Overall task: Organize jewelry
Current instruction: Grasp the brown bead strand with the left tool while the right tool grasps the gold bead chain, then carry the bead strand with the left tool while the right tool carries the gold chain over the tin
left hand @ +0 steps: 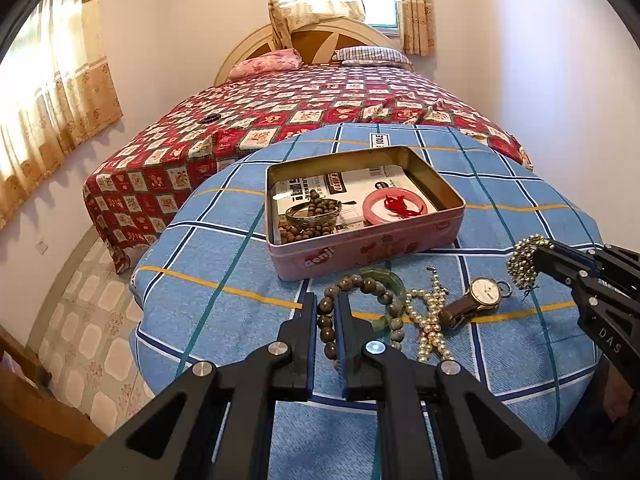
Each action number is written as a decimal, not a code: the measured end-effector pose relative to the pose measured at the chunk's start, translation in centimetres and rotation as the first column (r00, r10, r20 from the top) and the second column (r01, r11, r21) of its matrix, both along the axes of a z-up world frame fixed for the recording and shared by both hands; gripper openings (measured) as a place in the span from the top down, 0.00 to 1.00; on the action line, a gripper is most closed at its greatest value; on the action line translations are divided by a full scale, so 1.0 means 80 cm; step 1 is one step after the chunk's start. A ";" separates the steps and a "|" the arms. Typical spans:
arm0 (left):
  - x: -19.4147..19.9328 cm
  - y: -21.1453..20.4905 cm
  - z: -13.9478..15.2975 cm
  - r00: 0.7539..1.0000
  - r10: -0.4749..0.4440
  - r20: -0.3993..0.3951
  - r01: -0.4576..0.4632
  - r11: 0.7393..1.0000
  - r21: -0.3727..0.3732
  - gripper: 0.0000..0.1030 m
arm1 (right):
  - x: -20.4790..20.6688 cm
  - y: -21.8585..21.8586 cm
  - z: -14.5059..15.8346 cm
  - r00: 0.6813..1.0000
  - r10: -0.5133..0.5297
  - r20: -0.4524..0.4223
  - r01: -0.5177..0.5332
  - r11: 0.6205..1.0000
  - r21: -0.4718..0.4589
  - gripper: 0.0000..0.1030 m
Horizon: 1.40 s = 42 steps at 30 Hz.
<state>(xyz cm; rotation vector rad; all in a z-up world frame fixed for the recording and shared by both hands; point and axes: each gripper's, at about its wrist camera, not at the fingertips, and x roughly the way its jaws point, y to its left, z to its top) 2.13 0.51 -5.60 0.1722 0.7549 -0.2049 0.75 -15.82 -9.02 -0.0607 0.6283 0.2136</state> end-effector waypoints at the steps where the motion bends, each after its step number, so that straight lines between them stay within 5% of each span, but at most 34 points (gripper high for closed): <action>1: 0.000 0.000 0.000 1.000 0.000 0.000 0.000 1.000 -0.001 0.93 | 0.001 -0.001 0.001 1.000 -0.003 0.000 0.003 1.000 0.001 0.89; 42: 0.060 0.003 0.047 0.996 0.010 0.086 -0.009 1.000 -0.011 0.93 | 0.052 0.009 0.033 0.999 0.032 0.034 -0.031 0.999 -0.013 0.89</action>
